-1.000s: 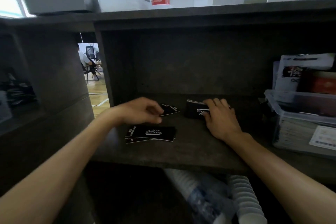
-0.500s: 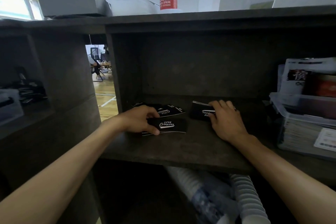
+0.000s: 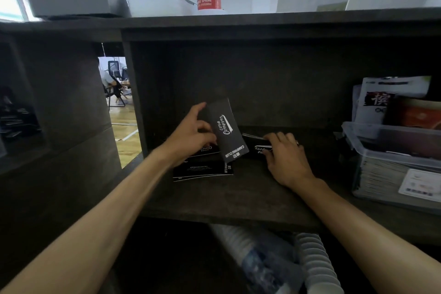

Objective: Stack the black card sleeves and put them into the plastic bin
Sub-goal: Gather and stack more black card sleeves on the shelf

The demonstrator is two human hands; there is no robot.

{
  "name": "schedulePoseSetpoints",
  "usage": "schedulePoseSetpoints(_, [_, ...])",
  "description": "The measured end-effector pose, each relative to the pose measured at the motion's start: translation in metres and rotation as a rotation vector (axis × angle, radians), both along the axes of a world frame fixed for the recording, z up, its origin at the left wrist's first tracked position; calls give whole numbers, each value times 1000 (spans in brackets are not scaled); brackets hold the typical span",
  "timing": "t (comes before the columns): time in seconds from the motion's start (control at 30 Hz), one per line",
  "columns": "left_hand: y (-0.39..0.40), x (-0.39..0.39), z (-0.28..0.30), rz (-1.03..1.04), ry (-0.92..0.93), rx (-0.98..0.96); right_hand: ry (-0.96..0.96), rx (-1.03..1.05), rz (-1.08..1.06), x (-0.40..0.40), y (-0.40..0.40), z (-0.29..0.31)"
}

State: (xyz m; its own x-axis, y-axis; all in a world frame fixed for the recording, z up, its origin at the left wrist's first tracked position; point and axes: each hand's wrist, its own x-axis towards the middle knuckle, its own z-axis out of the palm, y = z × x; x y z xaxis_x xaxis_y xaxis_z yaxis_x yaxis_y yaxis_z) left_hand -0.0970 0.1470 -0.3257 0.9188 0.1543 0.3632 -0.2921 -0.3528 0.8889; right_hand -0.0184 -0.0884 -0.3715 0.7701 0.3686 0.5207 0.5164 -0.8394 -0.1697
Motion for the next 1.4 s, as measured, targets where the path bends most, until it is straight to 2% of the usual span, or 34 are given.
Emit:
schedulePoseSetpoints(0.1, [-15, 16, -13, 74, -18, 55, 0, 1, -6, 0, 0, 0])
schedulePoseSetpoints(0.27, [-38, 30, -31, 353, 5, 229, 16, 54, -14, 0, 2, 2])
schedulePoseSetpoints(0.3, [-45, 32, -33, 382, 8, 282, 26, 57, -16, 0, 3, 2])
schedulePoseSetpoints(0.37, [-55, 35, -37, 404, 42, 504, 14, 43, -20, 1, 4, 1])
schedulePoseSetpoints(0.43, [-58, 34, -37, 352, 82, 748, -6, 13, -38, 1, 3, 1])
schedulePoseSetpoints(0.47, [-56, 32, -36, 301, 104, 809, -10, -7, -46, 1, 2, 0])
schedulePoseSetpoints(0.63, [-16, 6, -17, 80, 339, 778, -35, -70, -41, 1, 0, 0])
schedulePoseSetpoints(0.77, [13, -15, -4, -29, 551, 930, -43, -105, -61, -1, 0, 1])
schedulePoseSetpoints(0.97, [12, -24, -9, -12, 390, 1046, -4, -51, -52, -4, 1, 3])
schedulePoseSetpoints(1.17, [13, -22, -9, -81, 266, 741, 11, -21, -53, -3, 2, 3])
schedulePoseSetpoints(1.27, [8, -13, -5, 8, 111, 842, 1, -17, -53, -2, 1, 2])
schedulePoseSetpoints(1.4, [-6, 6, 2, 104, 4, 1049, -7, -18, -53, 0, 1, 1])
